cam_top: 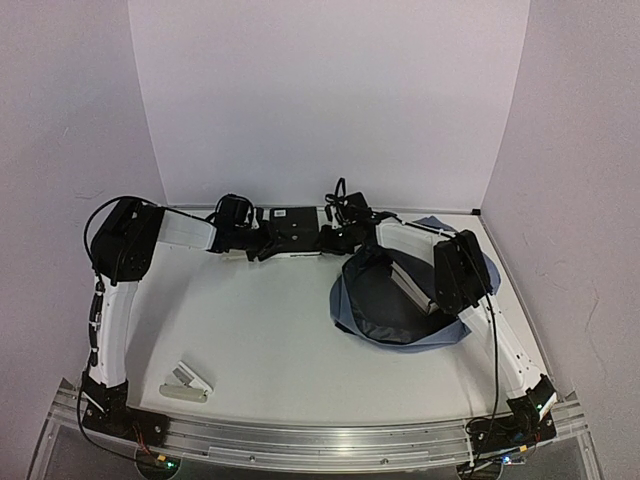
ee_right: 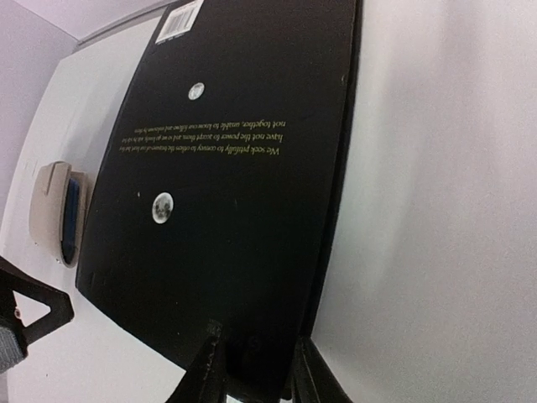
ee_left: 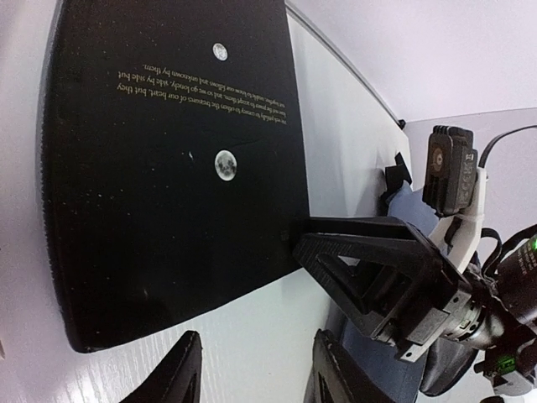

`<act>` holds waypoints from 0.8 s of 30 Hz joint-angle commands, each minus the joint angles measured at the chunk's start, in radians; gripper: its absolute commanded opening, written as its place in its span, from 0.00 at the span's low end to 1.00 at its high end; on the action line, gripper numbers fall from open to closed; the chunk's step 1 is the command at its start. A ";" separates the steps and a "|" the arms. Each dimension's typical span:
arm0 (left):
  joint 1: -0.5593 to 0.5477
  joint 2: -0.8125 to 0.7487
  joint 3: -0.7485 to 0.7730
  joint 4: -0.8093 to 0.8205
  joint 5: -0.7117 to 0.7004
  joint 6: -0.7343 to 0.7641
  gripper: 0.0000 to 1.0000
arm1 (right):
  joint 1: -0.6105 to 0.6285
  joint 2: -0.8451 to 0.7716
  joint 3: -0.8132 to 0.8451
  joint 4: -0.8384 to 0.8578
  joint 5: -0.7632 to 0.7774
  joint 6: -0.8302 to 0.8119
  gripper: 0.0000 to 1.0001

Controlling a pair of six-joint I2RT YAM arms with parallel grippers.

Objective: Pack the student bag
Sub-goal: Pick up the stationery from the center of the board.

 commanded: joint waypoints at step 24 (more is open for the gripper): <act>-0.006 -0.362 -0.187 -0.175 -0.145 0.129 0.67 | 0.077 -0.466 -0.534 0.014 -0.145 0.085 0.00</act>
